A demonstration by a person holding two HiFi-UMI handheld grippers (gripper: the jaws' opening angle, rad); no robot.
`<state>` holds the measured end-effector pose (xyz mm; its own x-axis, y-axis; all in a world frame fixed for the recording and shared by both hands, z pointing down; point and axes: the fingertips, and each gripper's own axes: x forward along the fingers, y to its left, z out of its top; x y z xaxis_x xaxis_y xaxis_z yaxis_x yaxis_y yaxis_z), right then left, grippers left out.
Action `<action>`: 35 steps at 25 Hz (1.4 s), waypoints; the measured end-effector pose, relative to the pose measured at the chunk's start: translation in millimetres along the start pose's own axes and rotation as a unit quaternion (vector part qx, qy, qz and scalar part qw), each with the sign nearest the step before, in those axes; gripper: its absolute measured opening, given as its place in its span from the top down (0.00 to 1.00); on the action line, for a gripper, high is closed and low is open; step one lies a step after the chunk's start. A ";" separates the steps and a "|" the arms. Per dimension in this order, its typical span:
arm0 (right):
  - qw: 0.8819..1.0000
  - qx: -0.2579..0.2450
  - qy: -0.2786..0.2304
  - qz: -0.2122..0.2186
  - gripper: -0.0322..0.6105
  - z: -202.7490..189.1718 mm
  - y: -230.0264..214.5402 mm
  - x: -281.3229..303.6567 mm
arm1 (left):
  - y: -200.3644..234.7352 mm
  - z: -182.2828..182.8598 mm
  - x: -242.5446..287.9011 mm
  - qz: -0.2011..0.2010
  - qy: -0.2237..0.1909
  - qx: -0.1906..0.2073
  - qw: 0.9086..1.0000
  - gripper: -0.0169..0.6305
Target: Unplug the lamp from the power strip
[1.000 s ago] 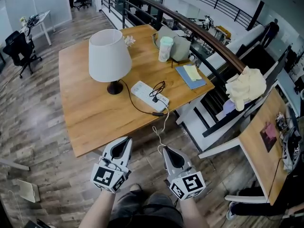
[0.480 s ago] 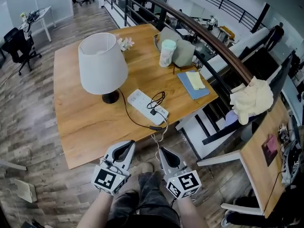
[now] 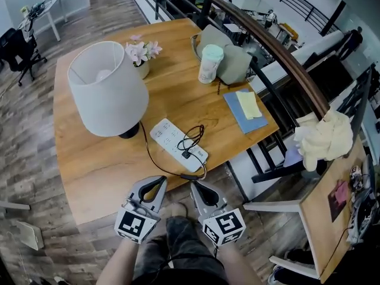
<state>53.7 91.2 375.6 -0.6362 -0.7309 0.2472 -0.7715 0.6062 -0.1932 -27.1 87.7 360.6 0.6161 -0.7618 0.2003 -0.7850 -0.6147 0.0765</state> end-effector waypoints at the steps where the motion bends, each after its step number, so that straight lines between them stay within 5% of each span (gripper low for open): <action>1: 1.000 -0.003 0.006 0.001 0.94 -1.0 -4.6 5.5 | 2.3 -2.4 6.1 0.000 0.007 0.004 1.000 0.98; 11: 0.997 -0.040 0.053 0.030 0.94 -4.0 -42.6 56.1 | 33.0 -25.8 60.1 0.028 0.062 0.039 0.997 0.98; 15: 0.995 -0.053 0.070 0.048 0.86 -8.2 -49.3 69.3 | 40.0 -33.8 75.4 0.036 0.087 0.055 0.994 0.98; 23: 0.987 -0.102 0.112 0.059 0.81 -15.1 -47.2 89.4 | 30.3 -53.2 98.0 0.001 0.160 0.169 0.973 0.98; 28: 0.984 -0.122 0.122 0.046 0.81 -18.5 -47.3 97.8 | 33.9 -60.7 104.5 -0.009 0.183 0.199 0.963 0.98; 35: 0.983 -0.130 0.131 0.026 0.84 -19.3 -47.5 103.8 | 40.6 -66.5 111.6 -0.042 0.185 0.191 0.963 0.98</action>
<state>24.6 -7.4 428.7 -0.6240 -0.6120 0.4859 -0.6887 0.7245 0.0282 5.5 -8.7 451.0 0.5559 -0.6236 0.5497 -0.6085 -0.7557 -0.2420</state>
